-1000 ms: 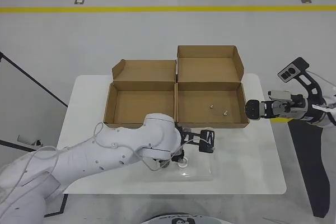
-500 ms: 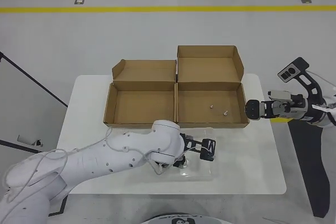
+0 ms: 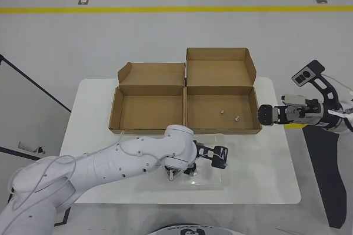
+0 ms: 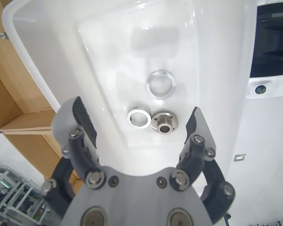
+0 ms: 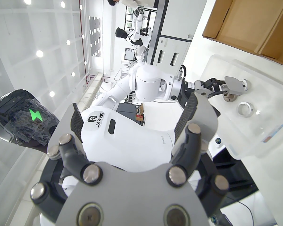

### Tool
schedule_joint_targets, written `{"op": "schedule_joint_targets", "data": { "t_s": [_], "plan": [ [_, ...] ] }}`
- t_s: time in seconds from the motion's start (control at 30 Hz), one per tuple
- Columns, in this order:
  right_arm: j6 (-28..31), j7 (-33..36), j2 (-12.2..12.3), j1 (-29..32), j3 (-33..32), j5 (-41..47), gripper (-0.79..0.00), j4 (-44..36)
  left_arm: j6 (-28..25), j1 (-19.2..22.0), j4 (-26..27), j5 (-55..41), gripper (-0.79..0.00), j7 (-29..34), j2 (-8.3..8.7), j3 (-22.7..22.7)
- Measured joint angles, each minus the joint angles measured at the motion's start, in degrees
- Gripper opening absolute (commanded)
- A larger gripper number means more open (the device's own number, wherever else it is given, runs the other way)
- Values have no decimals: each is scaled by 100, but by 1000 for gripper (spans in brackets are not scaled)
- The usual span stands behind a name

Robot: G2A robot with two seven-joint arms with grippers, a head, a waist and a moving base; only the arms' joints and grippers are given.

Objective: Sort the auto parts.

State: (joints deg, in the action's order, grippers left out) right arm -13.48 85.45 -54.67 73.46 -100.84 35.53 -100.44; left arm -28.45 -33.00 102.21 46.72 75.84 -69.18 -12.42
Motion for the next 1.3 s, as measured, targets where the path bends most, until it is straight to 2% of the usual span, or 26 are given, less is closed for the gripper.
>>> {"op": "schedule_joint_targets", "data": {
  "t_s": [0.17,0.43,0.6,0.7,0.83,1.13,1.3],
  "plan": [
    [0,0,0,0,0,0,0,0,9,26,-101,-95,-200,9,-45,58],
    [0,0,0,0,0,0,0,0,-11,-39,-302,-13,-197,-42,-114,70],
    [0,0,0,0,0,0,0,0,-43,-124,-472,159,-259,-184,-170,99],
    [0,0,0,0,0,0,0,0,-75,-175,-600,232,-339,-261,-211,120],
    [0,0,0,0,0,0,0,0,-112,-230,-755,315,-329,-331,-272,141],
    [0,0,0,0,0,0,0,0,-250,-305,-992,374,-425,-391,-380,140],
    [0,0,0,0,0,0,0,0,-306,-331,-1076,370,-431,-345,-430,135]
  ]
}}
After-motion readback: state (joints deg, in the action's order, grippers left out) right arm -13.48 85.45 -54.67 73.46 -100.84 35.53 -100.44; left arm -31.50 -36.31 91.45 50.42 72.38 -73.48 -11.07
